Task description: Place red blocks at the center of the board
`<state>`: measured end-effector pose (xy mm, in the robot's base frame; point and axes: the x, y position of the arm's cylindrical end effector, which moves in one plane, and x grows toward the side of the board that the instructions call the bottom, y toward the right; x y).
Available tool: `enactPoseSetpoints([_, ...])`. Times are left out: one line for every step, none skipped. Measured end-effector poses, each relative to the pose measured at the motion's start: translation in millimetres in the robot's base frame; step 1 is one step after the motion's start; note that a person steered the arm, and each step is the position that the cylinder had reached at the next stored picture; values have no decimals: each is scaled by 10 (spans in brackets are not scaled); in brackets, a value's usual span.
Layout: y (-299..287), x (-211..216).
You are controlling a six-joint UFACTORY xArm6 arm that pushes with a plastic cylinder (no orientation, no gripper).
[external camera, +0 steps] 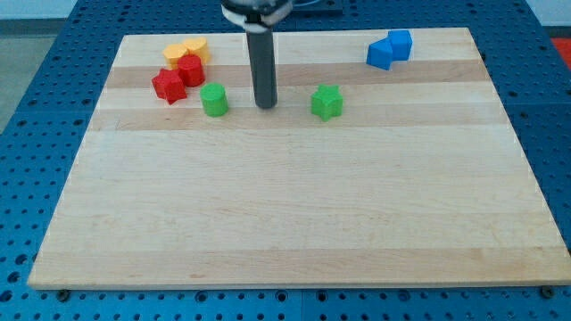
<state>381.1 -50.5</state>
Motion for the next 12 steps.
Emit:
enactPoseSetpoints([-860, 13])
enactPoseSetpoints([-1003, -259])
enactPoseSetpoints([-922, -201])
enactPoseSetpoints([-313, 475])
enactPoseSetpoints([978, 647])
enactPoseSetpoints([1510, 386])
enactPoseSetpoints([1319, 15])
enactPoseSetpoints([464, -28])
enactPoseSetpoints([666, 85])
enactPoseSetpoints([1230, 403])
enactPoseSetpoints([1371, -275])
enactPoseSetpoints([1223, -445])
